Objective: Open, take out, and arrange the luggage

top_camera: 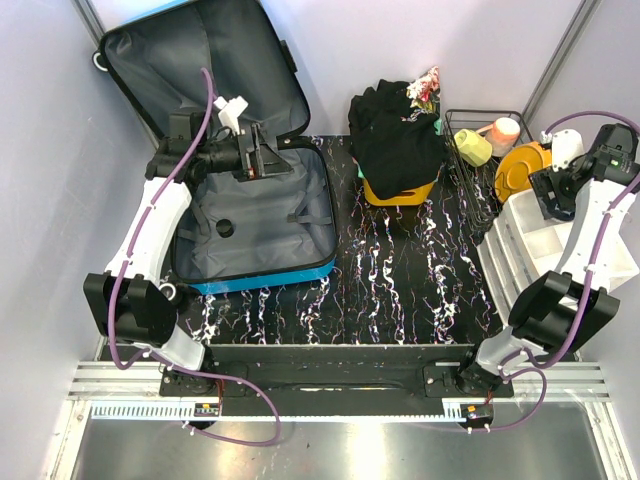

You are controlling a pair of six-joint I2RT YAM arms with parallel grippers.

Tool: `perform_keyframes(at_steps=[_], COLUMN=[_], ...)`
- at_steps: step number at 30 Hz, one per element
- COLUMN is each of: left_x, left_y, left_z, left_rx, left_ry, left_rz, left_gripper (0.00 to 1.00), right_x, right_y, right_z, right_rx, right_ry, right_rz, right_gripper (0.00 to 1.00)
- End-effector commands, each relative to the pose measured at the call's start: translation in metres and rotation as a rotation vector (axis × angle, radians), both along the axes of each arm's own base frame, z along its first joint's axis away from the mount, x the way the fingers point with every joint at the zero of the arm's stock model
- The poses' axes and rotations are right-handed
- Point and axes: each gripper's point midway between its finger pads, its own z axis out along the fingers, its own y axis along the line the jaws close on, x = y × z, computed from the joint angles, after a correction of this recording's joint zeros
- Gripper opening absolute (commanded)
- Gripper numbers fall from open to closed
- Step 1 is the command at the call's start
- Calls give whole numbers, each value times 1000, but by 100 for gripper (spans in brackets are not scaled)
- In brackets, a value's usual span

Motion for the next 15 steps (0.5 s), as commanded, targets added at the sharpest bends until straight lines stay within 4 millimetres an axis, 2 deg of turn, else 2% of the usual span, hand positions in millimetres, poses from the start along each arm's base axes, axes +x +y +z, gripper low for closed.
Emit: perform_keyframes(at_steps=[1, 5, 8, 9, 10, 12, 15], left_x=[4, 9, 19, 27, 29, 38, 41], left_y=[7, 20, 45, 64, 74, 103, 136], left_z=[11, 4, -7, -13, -23, -40, -72], left_rx=[32, 69, 99, 144, 177, 316, 523], left_ry=[-70, -79, -81, -120, -85, -131, -93], left_rz=[14, 42, 80, 100, 102, 104, 92], left_gripper=[99, 99, 99, 99, 99, 99, 99], right_x=[9, 14, 20, 22, 25, 35, 48], right_y=[-8, 2, 20, 27, 34, 60, 102], right_z=[32, 46, 62, 65, 74, 82, 94], right_rx=[-61, -39, -8, 5, 16, 37, 87], right_ry=[-91, -141, -188, -199, -228, -253, -296], right_rz=[3, 33, 69, 82, 86, 142, 206], right_gripper=[93, 93, 93, 93, 94, 96, 99])
